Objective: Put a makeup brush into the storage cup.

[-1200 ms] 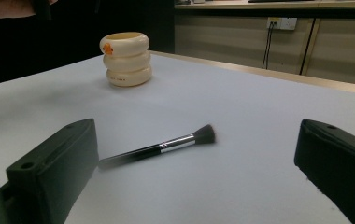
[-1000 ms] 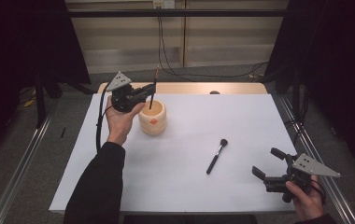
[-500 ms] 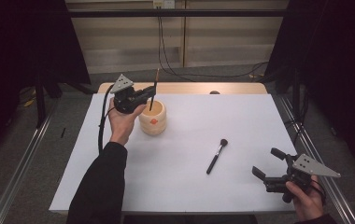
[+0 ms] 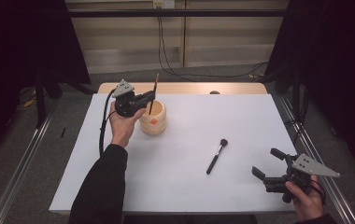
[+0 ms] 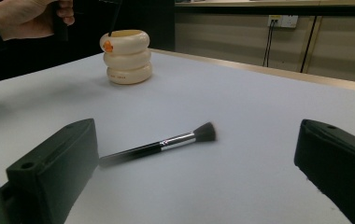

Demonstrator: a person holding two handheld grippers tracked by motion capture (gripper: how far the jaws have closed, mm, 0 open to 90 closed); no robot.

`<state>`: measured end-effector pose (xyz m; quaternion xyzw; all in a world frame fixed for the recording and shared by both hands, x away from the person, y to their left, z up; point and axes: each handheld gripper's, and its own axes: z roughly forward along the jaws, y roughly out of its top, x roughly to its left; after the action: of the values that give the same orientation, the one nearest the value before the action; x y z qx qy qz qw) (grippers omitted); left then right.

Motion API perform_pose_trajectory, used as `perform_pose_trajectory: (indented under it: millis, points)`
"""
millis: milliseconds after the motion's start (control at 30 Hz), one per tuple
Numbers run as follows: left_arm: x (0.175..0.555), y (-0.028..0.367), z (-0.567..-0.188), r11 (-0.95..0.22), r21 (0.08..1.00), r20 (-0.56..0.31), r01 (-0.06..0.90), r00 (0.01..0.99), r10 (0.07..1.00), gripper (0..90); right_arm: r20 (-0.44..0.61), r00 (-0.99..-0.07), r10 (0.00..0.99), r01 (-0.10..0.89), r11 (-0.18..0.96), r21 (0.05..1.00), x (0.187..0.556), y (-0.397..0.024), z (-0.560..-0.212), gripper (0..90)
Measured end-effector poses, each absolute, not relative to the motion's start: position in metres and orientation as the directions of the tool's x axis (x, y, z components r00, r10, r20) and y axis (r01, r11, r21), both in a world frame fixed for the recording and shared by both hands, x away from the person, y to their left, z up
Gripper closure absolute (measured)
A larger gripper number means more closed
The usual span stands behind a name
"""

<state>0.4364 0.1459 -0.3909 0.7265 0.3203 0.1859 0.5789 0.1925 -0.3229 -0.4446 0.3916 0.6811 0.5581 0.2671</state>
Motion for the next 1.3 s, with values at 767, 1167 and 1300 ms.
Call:
perform_pose_trajectory:
  millis: [767,1167,1300]
  points:
    - [0.429,0.146,-0.418,-0.130,0.950,-0.116,0.283,0.708,0.697,83.6,0.077,-0.551,0.831,0.239,0.069,0.969,0.192,-0.322,-0.445,0.0]
    - [0.429,0.147,-0.429,-0.126,0.944,-0.132,0.305,0.698,0.704,83.6,0.080,-0.548,0.832,0.238,0.063,0.969,0.192,-0.322,-0.445,0.0]
    - [0.427,0.146,-0.428,-0.125,0.941,-0.140,0.315,0.697,0.703,83.3,0.080,-0.547,0.833,0.237,0.063,0.970,0.192,-0.322,-0.445,0.0]
